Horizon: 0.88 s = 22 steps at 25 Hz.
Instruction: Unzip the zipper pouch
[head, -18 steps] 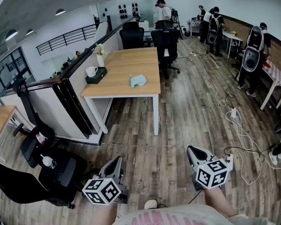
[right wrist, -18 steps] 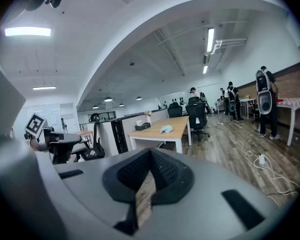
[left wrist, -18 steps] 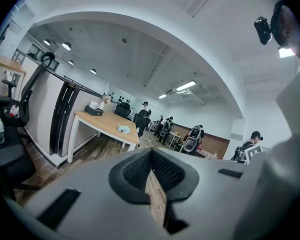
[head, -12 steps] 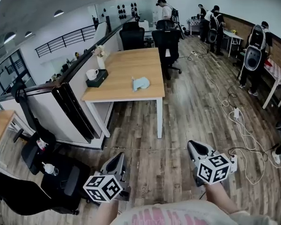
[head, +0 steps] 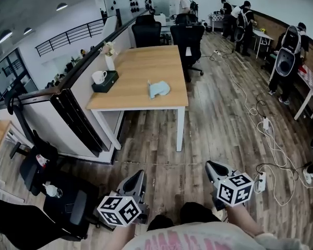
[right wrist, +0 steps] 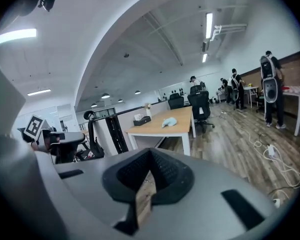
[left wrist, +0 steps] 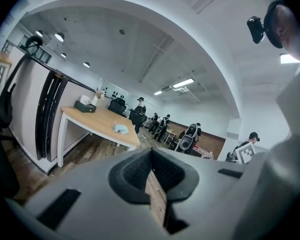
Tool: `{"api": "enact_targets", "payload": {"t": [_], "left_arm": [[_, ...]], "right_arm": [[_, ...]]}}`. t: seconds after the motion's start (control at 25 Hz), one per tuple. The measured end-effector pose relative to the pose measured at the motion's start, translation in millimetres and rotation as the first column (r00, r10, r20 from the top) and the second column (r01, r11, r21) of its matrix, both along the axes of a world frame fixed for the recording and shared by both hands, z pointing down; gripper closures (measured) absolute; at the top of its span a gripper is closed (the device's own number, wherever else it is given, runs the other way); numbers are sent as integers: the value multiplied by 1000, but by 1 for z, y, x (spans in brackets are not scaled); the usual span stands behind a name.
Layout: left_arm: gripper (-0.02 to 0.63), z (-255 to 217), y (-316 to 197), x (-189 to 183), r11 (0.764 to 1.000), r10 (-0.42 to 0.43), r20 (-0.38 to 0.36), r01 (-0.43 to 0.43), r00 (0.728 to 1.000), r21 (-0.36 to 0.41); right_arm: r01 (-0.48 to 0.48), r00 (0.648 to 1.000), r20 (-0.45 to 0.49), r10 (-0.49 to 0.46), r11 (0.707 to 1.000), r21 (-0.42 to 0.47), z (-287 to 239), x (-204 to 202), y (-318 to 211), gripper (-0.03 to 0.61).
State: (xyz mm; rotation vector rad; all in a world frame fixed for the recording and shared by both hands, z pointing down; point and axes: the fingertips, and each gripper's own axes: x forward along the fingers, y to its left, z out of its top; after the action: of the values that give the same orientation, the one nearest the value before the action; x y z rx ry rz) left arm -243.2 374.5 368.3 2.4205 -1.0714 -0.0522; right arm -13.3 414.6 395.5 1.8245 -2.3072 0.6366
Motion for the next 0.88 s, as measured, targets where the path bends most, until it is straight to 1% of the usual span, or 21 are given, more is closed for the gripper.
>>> {"api": "enact_targets", "payload": {"t": [0.08,0.16,0.28,0.44,0.6,0.76,0.88], "left_arm": [[611,12,-7,7,999,21,-2,-21,1000,-29],[611,24,-19,12,998,20,14,-19,1000,-53],[611,35,-51,16,998,-31,35,33,999,-61],[612,24,-102,38,995,-91,-6,91,996,-33],[612,11,-154,58,986,-163,-43,161,986,-46],[612,-5,-199,76,976,-219,-59,219,974,-9],[612,-16,-223,90,970,-234,-77,238,969,48]], "right_arm": [[3,999,36,-2,1000,-18,10,5,-14,581],[7,998,63,-5,999,-37,22,10,-32,581],[24,997,68,-20,998,-60,36,22,-69,581],[66,993,104,-59,995,-73,40,42,-133,581],[145,983,124,-139,988,-48,24,54,-200,581],[228,969,99,-227,974,2,-1,63,-262,581],[270,959,80,-272,962,35,-13,72,-297,581]]}}
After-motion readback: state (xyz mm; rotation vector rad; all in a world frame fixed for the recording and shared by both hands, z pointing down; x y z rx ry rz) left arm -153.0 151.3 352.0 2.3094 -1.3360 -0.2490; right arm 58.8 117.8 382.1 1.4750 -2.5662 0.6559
